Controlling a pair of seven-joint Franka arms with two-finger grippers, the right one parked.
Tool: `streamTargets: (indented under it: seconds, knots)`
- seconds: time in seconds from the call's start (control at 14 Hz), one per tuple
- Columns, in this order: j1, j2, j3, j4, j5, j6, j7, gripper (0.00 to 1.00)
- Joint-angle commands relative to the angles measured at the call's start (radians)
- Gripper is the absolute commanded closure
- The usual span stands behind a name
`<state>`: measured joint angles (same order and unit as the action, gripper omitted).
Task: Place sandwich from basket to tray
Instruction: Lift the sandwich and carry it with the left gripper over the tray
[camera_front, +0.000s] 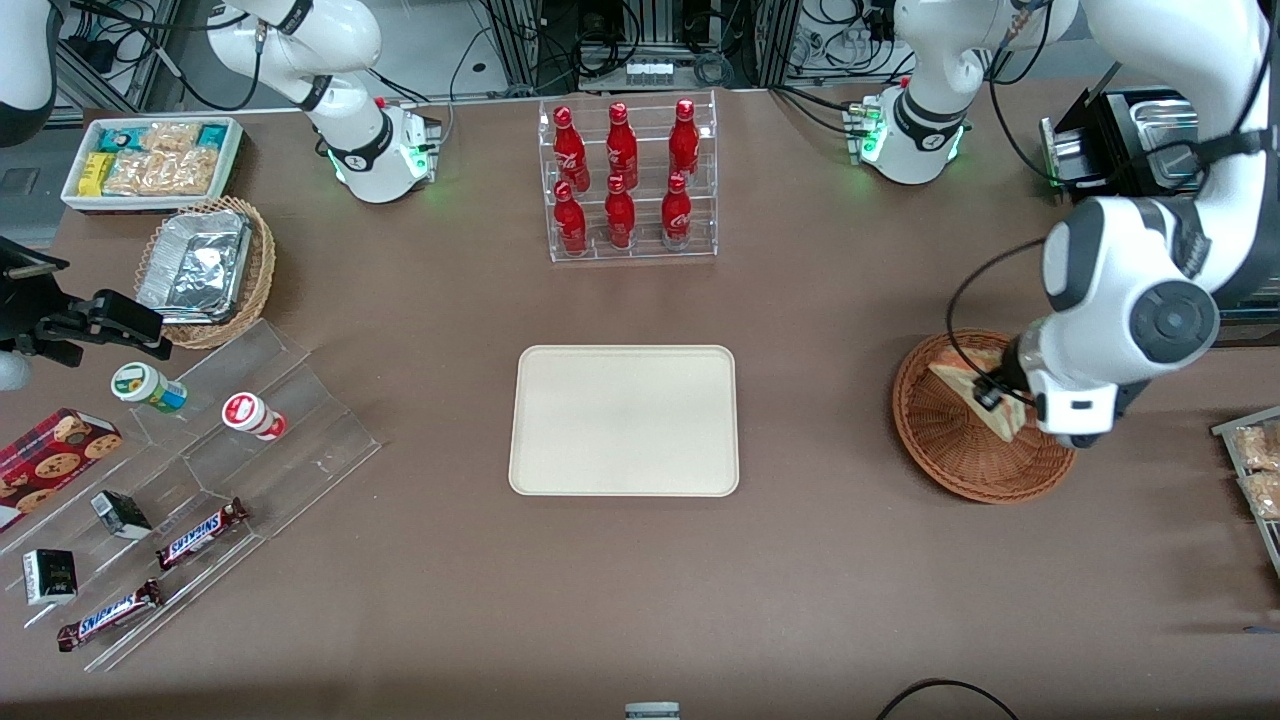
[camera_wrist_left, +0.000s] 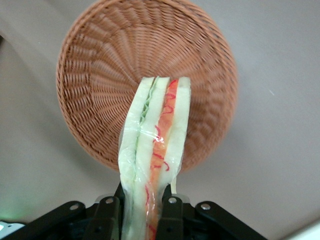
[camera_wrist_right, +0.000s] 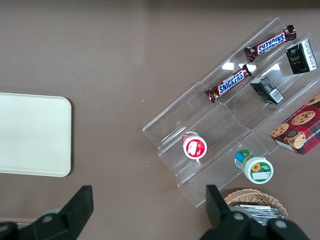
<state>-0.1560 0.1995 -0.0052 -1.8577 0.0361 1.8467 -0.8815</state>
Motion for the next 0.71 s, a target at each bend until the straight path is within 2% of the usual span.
streamTargets:
  seconds: [0.0, 0.21, 0.36, 0.64]
  knots:
    - [-0.13, 0.006, 0.008, 0.092, 0.015, -0.064, -0.014, 0.91]
    - [-0.258, 0.018, 0.008, 0.124, 0.013, -0.031, -0.014, 0.9]
    - [-0.367, 0.063, 0.008, 0.146, 0.018, 0.02, -0.017, 0.9]
    - [-0.502, 0.179, 0.008, 0.207, 0.016, 0.126, -0.017, 0.89]
